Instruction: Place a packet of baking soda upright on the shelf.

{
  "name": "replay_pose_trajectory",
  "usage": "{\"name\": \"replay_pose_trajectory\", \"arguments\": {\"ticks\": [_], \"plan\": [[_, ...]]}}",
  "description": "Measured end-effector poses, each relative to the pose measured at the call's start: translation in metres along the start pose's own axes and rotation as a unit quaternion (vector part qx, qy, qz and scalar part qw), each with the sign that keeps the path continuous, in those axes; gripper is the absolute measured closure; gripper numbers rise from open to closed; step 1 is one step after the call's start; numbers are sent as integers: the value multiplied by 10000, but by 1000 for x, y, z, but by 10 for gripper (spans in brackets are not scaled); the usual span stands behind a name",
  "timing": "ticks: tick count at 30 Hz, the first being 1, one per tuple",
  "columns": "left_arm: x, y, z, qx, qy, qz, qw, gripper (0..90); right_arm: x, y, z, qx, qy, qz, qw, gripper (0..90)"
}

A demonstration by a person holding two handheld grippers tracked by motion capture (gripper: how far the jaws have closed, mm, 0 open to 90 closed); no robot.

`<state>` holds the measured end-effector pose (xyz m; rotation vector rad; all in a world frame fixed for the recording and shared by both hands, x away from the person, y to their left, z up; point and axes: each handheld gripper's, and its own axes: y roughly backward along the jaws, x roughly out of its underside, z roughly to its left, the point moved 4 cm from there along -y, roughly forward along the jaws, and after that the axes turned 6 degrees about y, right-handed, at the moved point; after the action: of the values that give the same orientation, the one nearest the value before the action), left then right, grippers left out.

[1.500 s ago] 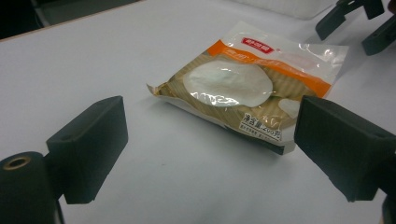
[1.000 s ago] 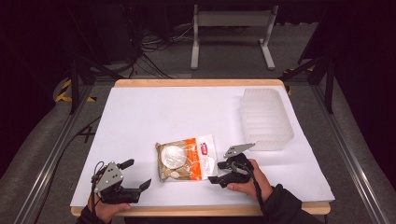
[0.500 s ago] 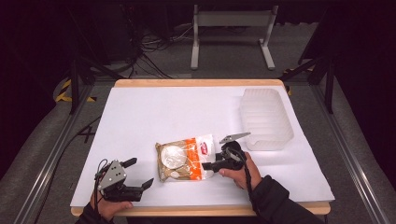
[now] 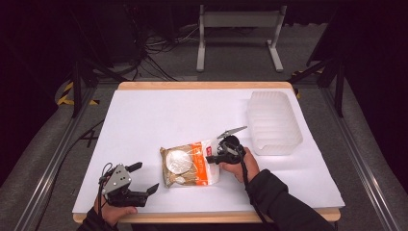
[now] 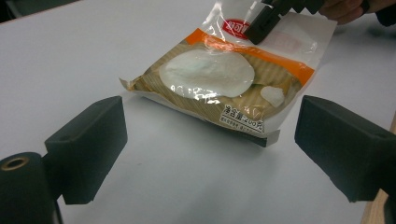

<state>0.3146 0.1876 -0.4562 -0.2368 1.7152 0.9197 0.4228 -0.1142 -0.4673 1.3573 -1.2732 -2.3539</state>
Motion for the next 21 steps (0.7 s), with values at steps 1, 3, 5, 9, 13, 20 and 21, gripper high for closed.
{"name": "replay_pose_trajectory", "arguments": {"ticks": [1, 3, 5, 9, 13, 20, 21], "plan": [[0, 0, 0, 0, 0, 0, 10000, 101, -1, 0, 1, -36, 41, -30, 10000, 841], [0, 0, 1, 7, 4, -3, 10000, 101, -2, 1, 2, -44, 116, -38, 9999, 867], [0, 0, 1, 17, 5, 8, 10000, 100, -4, 1, 4, -47, 234, -24, 9997, 899], [1, -1, 1, 44, 14, 8, 10000, 101, -13, 7, 7, -79, 492, 2, 9988, 900], [1, -1, 1, 62, 21, 14, 10000, 101, -29, 21, 13, -110, 800, -51, 9967, 900], [1, 0, 1, 91, 33, 7, 10000, 103, -59, 44, 24, -72, 1363, -61, 9906, 900], [1, 0, 1, 100, 32, 9, 9999, 103, -62, 47, 25, -50, 1462, -38, 9892, 900]]}}
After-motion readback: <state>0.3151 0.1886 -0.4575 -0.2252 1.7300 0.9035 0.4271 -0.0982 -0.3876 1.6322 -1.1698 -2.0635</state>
